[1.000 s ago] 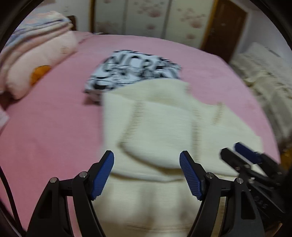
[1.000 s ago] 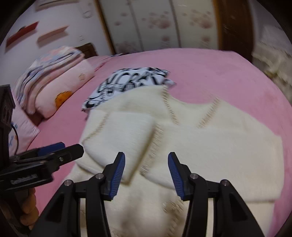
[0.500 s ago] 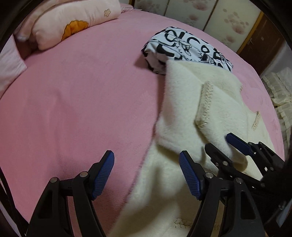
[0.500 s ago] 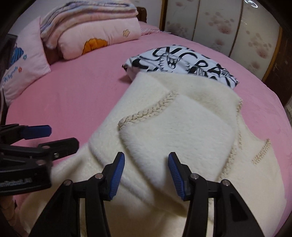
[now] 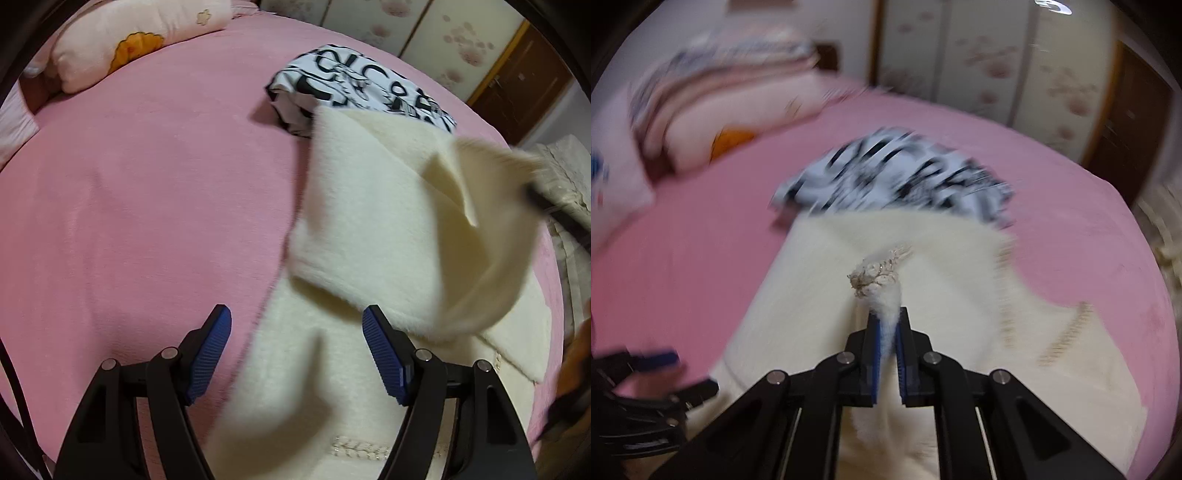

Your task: Fold large clothes

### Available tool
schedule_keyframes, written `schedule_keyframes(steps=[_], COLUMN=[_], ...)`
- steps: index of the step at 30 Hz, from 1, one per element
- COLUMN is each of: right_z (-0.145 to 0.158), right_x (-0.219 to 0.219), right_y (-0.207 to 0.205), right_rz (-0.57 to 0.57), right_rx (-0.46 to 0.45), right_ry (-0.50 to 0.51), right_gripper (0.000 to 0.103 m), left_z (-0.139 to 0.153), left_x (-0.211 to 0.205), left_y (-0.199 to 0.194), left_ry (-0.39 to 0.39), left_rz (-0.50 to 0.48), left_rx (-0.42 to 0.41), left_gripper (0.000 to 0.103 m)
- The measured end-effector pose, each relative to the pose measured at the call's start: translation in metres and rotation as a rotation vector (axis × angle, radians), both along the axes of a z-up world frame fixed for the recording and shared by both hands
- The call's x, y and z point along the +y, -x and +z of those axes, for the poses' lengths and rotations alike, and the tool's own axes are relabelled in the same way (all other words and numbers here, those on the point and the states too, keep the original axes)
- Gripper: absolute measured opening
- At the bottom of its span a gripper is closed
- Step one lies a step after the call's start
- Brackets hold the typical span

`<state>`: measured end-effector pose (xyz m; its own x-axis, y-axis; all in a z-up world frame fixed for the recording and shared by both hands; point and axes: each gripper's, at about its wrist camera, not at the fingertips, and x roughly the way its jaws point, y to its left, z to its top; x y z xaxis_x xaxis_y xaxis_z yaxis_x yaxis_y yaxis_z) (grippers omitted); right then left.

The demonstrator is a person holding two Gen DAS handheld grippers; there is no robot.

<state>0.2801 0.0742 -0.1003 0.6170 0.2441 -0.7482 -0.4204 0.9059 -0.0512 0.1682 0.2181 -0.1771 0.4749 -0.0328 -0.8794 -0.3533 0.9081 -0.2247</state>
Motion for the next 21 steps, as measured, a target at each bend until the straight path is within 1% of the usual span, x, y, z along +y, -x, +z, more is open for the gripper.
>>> schedule_keyframes(steps=[2,3,5,6,7,8,9,10,11,12,14,15,16,17,18,19,21], right_z=[0.029,0.036,0.041,0.038,0.029,0.012,-0.003,-0.022,-0.047,-0.065,-0.085,-0.09,-0.093,-0.093,-0.092,-0.089,-0.082], right_x=[-0.053,-0.076,-0.131,-0.148,-0.169,-0.192,-0.203,-0.217,-0.23,-0.239,-0.252,-0.258,-0.267,-0.271,-0.277,-0.279,-0.282], right_y=[-0.004,-0.006,-0.002,0.0,0.004,0.011,0.013,0.019,0.027,0.034,0.051,0.057,0.061,0.062,0.059,0.056,0.041], right_rz=[-0.096,-0.136,-0.241,-0.275,-0.318,-0.364,-0.388,-0.415,-0.436,-0.453,-0.483,-0.49,-0.496,-0.499,-0.506,-0.51,-0.505], right_rx=[-0.036,-0.045,-0.041,-0.025,0.003,0.05,0.091,0.162,0.257,0.316,0.364,0.38,0.392,0.392,0.386,0.377,0.346], right_ry=[-0.098,-0.132,-0.182,-0.197,-0.212,-0.222,-0.225,-0.23,-0.244,-0.254,-0.278,-0.307,-0.357,-0.384,-0.41,-0.418,-0.434], right_gripper=[0.007,0.007,0.007,0.007,0.007,0.007,0.01,0.013,0.014,0.014,0.014,0.015,0.017,0.018,0.024,0.028,0.034], left_z=[0.001,0.002,0.002,0.002,0.001,0.0,-0.001,-0.001,-0.001,0.0,0.002,0.003,0.005,0.007,0.007,0.007,0.005], left_x=[-0.008,-0.011,-0.02,-0.025,-0.03,-0.035,-0.04,-0.045,-0.05,-0.052,-0.053,-0.051,-0.046,-0.041,-0.034,-0.027,-0.014], left_y=[0.0,-0.001,-0.002,-0.004,-0.004,-0.005,-0.006,-0.007,-0.007,-0.009,-0.013,-0.017,-0.023,-0.028,-0.037,-0.046,-0.065], left_ry=[0.005,0.008,0.015,0.017,0.018,0.019,0.016,0.01,0.004,-0.001,-0.006,-0.005,-0.003,0.0,0.005,0.014,0.033], left_rz=[-0.021,-0.033,-0.058,-0.07,-0.085,-0.103,-0.117,-0.133,-0.149,-0.164,-0.186,-0.192,-0.195,-0.196,-0.195,-0.194,-0.198], left_rx=[-0.012,-0.015,-0.022,-0.021,-0.02,-0.02,-0.016,-0.011,-0.008,-0.007,-0.01,-0.014,-0.022,-0.031,-0.04,-0.04,-0.047], left_gripper=[0.072,0.072,0.072,0.072,0.072,0.072,0.072,0.072,0.072,0.072,0.072,0.072,0.072,0.072,0.072,0.072,0.072])
